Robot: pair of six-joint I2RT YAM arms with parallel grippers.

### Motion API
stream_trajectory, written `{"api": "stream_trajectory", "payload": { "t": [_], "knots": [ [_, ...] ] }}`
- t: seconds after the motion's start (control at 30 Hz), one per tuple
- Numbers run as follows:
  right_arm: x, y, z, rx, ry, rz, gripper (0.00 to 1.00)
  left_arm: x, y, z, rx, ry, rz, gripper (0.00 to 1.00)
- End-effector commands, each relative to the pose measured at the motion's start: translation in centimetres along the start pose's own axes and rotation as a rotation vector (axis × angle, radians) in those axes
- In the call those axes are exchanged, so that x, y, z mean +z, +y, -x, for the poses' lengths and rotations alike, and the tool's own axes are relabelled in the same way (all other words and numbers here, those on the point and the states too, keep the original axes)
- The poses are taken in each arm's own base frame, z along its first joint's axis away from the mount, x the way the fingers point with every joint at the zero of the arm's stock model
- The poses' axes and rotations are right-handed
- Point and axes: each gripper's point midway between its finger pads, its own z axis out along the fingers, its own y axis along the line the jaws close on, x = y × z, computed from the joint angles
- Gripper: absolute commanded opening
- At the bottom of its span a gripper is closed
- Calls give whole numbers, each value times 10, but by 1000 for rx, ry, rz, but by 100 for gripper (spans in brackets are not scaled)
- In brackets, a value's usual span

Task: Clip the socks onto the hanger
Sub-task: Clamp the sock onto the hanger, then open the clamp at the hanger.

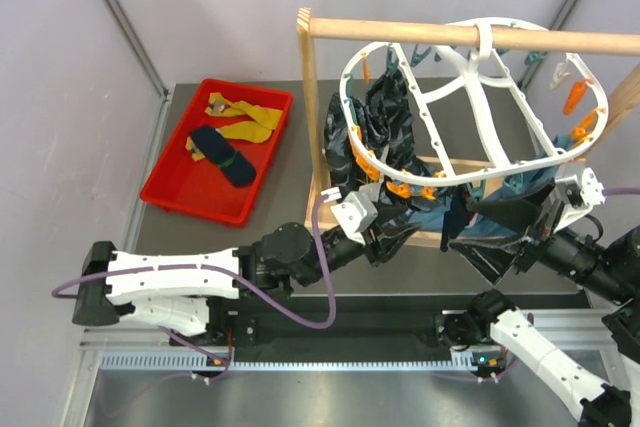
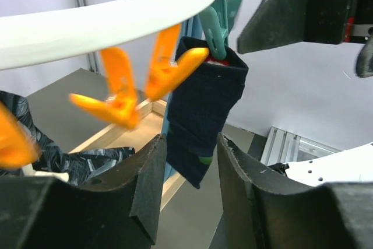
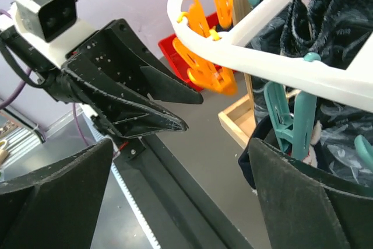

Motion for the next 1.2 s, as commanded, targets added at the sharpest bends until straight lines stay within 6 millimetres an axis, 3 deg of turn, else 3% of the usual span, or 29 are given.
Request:
{"api": "stream_trajectory", "payload": {
  "t": [0.0, 0.17, 0.3, 0.7, 0.77, 0.9, 1.0, 1.1, 1.17],
  "knots": [
    [6, -11, 1, -2, 23, -50, 100, 9, -10, 32, -15, -119, -37, 46],
    [-6, -10, 15, -30, -65, -75, 100, 13, -19, 34, 19, -155, -89, 56],
    [-19, -3, 22, -51, -129, -66, 100, 11, -19, 41, 21, -199, -88, 58],
    [4, -1, 5, -40, 55, -4, 100, 25, -16, 33, 125, -211, -58, 59],
    [10, -11, 0, -30, 109, -46, 100, 26, -15, 33, 135, -209, -54, 59],
    [9, -21, 2, -13, 107, -109, 100, 28, -14, 32, 145, -203, -46, 59],
    [6, -39, 7, 39, 69, -231, 100, 30, -13, 30, 155, -198, -39, 59],
    [-10, -63, 13, 78, -2, -404, 100, 31, -11, 29, 163, -193, -27, 59],
    [-13, -67, 12, 63, 2, -427, 100, 32, -10, 29, 170, -192, -20, 59]
  ]
}}
